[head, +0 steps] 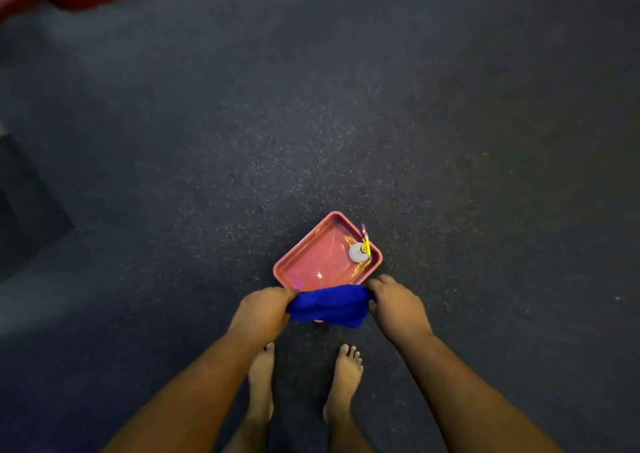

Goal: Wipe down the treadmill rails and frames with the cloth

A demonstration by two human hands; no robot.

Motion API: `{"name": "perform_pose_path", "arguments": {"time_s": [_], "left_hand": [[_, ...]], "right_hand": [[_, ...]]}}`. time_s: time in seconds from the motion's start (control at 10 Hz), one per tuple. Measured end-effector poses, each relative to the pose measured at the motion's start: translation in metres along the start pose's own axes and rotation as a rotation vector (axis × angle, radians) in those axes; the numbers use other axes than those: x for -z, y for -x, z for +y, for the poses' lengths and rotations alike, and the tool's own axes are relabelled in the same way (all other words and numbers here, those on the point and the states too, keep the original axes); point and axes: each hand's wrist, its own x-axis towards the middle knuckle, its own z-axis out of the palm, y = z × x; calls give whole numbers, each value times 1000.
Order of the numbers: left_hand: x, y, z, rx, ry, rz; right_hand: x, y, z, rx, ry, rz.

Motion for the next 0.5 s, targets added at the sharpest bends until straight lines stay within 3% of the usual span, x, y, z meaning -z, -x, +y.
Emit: {"name": "perform_pose_path", "arguments": {"time_s": [0.2,0.4,0.5], "left_hand": [[-83,-138,-51,-30,15,108],[-186,-220,-90,-68,-41,-21],[-223,-236,-103,-15,52,-104]], "right_hand": [[-102,-122,28,-46,-7,3],[-215,-186,54,-84,-46,-59],[-261,-202,60,-175,-193,-74]]}}
